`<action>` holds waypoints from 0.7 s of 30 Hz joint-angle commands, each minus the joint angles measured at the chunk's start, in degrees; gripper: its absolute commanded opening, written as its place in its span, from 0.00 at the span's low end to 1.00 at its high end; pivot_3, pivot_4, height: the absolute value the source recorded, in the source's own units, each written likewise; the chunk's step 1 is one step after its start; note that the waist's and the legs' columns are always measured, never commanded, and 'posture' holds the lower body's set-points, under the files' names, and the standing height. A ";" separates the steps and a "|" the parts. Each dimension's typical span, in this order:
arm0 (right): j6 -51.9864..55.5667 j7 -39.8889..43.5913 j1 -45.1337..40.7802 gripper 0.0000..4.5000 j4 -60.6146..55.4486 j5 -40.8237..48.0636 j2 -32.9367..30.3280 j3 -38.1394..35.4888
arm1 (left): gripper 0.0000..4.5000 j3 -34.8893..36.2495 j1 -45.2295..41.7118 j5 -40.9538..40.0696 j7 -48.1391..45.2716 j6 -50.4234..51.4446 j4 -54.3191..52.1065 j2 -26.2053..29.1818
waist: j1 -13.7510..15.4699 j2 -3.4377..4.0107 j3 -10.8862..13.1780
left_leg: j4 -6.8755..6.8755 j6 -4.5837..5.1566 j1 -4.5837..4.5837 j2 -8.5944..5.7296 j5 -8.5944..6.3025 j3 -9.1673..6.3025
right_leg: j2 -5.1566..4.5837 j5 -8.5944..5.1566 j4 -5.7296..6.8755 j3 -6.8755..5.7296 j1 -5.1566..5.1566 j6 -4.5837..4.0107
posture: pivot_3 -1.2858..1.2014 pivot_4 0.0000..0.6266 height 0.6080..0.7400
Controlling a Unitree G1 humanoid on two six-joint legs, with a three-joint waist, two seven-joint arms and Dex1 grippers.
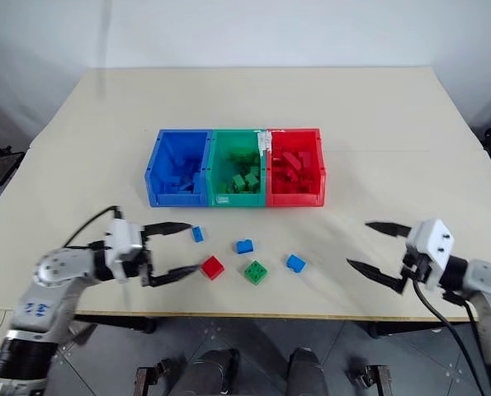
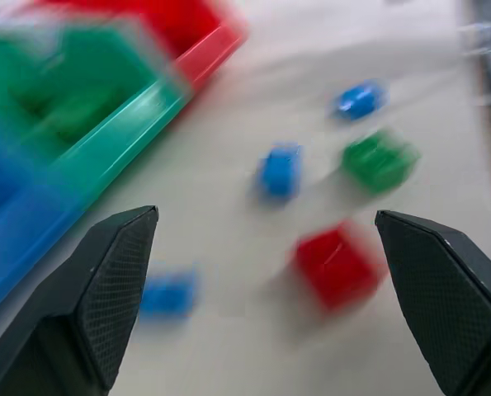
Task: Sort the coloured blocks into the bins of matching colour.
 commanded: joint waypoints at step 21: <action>20.66 -14.72 -12.32 0.96 -11.65 -13.46 4.09 27.47 | 1.00 5.74 8.92 -0.26 0.65 -1.59 -5.74 3.66 | -0.70 -0.06 0.01 | 0.03 -0.03 0.05 0.42 -0.05 -0.15 | 0.13 0.01 -0.03 0.08 -0.06 -0.02 | 0.52 0.24 1.00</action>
